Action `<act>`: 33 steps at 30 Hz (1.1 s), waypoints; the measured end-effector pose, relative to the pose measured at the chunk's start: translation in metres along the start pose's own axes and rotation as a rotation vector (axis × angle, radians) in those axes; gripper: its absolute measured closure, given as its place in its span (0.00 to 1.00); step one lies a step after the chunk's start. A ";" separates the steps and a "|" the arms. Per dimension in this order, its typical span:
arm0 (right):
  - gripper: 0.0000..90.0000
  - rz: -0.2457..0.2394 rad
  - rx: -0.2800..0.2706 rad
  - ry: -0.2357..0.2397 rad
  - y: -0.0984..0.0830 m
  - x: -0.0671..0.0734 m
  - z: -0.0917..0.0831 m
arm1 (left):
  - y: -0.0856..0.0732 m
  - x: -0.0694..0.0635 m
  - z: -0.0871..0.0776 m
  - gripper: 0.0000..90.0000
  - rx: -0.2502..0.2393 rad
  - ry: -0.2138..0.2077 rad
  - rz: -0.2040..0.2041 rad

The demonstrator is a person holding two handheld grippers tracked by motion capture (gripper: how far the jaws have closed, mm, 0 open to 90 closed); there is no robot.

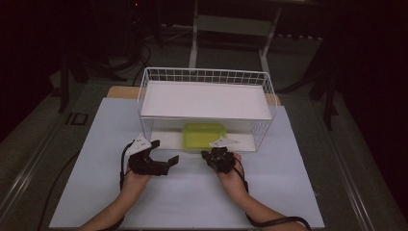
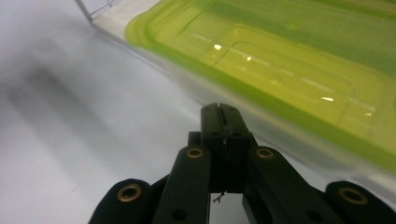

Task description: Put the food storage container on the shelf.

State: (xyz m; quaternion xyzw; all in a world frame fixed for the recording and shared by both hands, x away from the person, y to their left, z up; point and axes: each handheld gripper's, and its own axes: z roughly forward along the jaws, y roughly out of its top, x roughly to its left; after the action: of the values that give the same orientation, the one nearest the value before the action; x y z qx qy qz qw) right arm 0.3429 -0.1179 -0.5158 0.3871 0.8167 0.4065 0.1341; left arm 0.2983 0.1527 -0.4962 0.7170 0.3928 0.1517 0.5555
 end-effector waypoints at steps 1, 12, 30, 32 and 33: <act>1.00 0.012 -0.002 0.002 0.001 -0.001 0.002 | 0.000 0.000 0.000 0.00 -0.005 -0.002 0.004; 1.00 0.049 -0.011 -0.033 0.014 -0.014 0.019 | -0.004 0.003 -0.001 0.00 -0.004 0.011 -0.007; 1.00 0.098 -0.043 -0.082 0.031 -0.035 0.033 | -0.006 0.002 0.000 0.00 -0.003 -0.003 -0.001; 1.00 0.101 -0.044 -0.080 0.031 -0.036 0.034 | -0.006 0.003 0.000 0.00 -0.004 -0.004 0.009; 1.00 0.100 -0.044 -0.082 0.032 -0.036 0.034 | -0.006 0.003 -0.001 0.00 -0.006 -0.008 0.014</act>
State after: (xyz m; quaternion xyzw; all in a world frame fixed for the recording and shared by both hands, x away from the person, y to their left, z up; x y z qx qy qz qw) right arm 0.4016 -0.1135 -0.5168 0.4406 0.7809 0.4146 0.1554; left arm 0.2972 0.1554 -0.5020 0.7187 0.3852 0.1538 0.5580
